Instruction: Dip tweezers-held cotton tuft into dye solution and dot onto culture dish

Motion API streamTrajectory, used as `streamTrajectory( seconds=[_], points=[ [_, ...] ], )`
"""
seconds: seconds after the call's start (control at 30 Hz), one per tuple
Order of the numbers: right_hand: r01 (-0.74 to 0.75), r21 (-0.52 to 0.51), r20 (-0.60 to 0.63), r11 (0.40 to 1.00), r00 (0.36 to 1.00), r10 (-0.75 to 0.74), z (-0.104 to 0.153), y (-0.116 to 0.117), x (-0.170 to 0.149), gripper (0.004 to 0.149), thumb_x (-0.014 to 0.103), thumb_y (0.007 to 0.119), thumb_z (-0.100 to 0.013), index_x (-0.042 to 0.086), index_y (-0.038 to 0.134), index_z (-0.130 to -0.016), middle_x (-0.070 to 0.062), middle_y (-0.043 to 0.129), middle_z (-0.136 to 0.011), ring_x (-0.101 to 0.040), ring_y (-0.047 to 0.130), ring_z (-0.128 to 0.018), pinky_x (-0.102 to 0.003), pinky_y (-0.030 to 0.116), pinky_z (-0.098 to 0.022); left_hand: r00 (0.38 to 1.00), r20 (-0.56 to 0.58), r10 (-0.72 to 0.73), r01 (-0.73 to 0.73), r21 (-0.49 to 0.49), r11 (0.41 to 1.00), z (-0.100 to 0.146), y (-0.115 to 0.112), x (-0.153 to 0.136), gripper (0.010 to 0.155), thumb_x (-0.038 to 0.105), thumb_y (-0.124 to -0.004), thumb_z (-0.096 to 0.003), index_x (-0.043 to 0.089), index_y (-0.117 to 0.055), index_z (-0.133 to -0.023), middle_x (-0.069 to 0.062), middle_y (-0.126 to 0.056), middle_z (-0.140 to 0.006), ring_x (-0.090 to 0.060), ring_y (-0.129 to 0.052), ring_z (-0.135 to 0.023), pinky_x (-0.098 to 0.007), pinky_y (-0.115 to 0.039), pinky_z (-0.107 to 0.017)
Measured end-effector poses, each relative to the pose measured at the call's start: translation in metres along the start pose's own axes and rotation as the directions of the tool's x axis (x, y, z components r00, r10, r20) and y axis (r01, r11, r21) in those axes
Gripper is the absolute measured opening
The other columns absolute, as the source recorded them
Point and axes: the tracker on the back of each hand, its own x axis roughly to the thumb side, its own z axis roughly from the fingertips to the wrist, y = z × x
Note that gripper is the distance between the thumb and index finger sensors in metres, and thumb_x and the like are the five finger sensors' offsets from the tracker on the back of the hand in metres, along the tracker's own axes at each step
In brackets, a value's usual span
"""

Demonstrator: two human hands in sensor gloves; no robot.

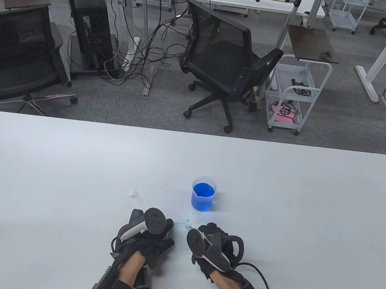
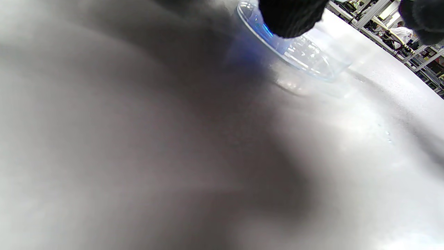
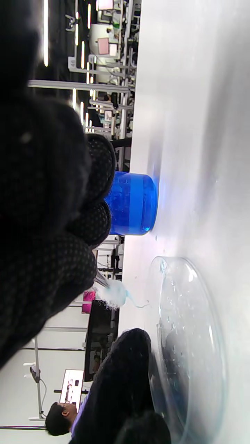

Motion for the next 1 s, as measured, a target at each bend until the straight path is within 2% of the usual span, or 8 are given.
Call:
streamTrajectory(
  seconds=[0.3, 0.53, 0.67, 1.0],
  points=[
    [-0.077, 0.062, 0.035, 0.995, 0.997, 0.075, 0.003, 0.019, 0.007, 0.041, 0.028, 0.093, -0.027, -0.001, 0.106, -0.053, -0.025, 0.104, -0.052, -0.015, 0.098, -0.016, -0.030, 0.089, -0.005, 1.000, 0.001, 0.001, -0.001, 0.000, 1.000, 0.000, 0.000, 0.000, 0.069, 0.046, -0.064, -0.0631, 0.027, -0.024, -0.115, -0.021, -0.008, -0.122, -0.051, -0.007, -0.105, -0.077, -0.016, -0.066],
    [-0.008, -0.005, -0.024, 1.000, 1.000, 0.008, 0.003, -0.003, -0.008, 0.041, 0.028, 0.093, -0.027, -0.001, 0.105, -0.053, -0.025, 0.104, -0.052, -0.015, 0.098, -0.016, -0.030, 0.089, -0.005, 1.000, 0.002, 0.001, -0.001, 0.000, 1.000, 0.000, 0.000, 0.000, 0.069, 0.046, -0.064, -0.0631, 0.027, -0.024, -0.115, -0.021, -0.008, -0.122, -0.051, -0.007, -0.105, -0.077, -0.016, -0.066],
    [-0.003, -0.013, -0.022, 1.000, 1.000, 0.003, 0.007, -0.006, -0.011, 0.041, 0.028, 0.093, -0.027, -0.001, 0.105, -0.053, -0.025, 0.104, -0.052, -0.015, 0.098, -0.016, -0.030, 0.089, -0.005, 1.000, 0.002, 0.002, -0.002, 0.001, 1.000, 0.000, 0.000, 0.000, 0.069, 0.046, -0.064, -0.0632, 0.027, -0.024, -0.115, -0.021, -0.008, -0.122, -0.051, -0.007, -0.105, -0.077, -0.016, -0.066],
    [-0.093, 0.068, 0.034, 0.993, 0.995, 0.091, 0.006, 0.017, 0.002, 0.041, 0.028, 0.093, -0.027, -0.001, 0.105, -0.053, -0.025, 0.104, -0.052, -0.015, 0.098, -0.016, -0.030, 0.089, -0.005, 1.000, 0.001, 0.003, -0.003, 0.001, 1.000, 0.000, 0.001, -0.001, 0.069, 0.046, -0.064, -0.0632, 0.027, -0.024, -0.115, -0.021, -0.008, -0.122, -0.051, -0.007, -0.105, -0.077, -0.016, -0.066]
  ],
)
